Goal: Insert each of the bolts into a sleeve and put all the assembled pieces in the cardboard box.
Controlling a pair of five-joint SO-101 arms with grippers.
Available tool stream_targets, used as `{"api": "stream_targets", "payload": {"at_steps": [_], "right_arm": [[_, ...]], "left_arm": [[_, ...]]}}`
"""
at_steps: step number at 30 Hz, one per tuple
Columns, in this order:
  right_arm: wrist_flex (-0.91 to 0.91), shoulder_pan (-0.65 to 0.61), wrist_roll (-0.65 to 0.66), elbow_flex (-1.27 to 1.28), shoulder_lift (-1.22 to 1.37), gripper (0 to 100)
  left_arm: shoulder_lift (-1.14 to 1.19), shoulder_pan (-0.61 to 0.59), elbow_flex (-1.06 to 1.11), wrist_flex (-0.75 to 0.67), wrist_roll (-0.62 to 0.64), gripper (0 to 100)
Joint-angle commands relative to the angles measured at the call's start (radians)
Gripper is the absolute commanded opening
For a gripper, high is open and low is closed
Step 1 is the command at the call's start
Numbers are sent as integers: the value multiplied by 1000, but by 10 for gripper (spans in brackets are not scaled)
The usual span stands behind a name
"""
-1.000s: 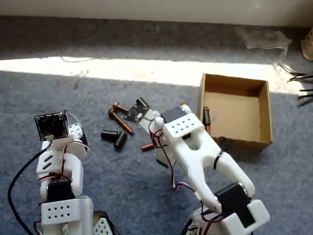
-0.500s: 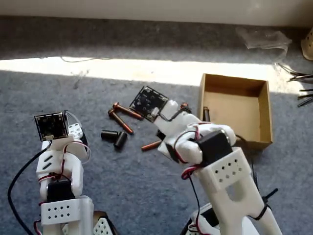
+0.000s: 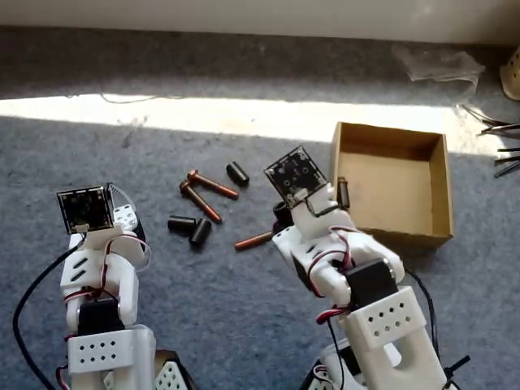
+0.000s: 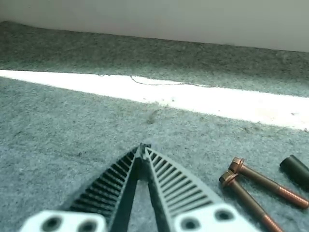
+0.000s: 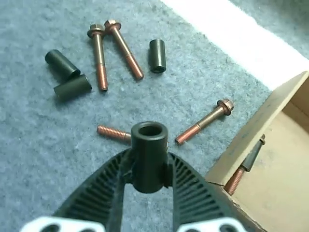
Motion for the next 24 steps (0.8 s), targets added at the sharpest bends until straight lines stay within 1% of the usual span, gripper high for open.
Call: {"api": "stream_targets", "payload": {"at_steps": [1, 4, 6, 12, 14, 19, 21, 24], "right_arm": [[-113, 13, -74, 84, -94, 3], [-182, 13, -107, 180, -183, 3], [-223, 13, -115, 236, -243, 3], [-248, 13, -121, 349, -358, 3], [-248, 15, -155, 369, -384, 3], [-248, 81, -172, 404, -435, 3], [-248, 88, -172, 433, -447, 3], [-262, 90, -172, 466, -476, 3]], "left_arm": [[-12, 38, -21, 11, -11, 11], [-7, 67, -64, 95, -95, 11], [-8, 87, -96, 150, -126, 11], [-1, 96, -189, 275, -127, 11], [1, 96, -240, 339, -127, 11], [2, 97, -363, 465, -127, 11], [18, 125, -412, 505, -127, 11], [133, 180, -512, 563, -146, 11]]}}
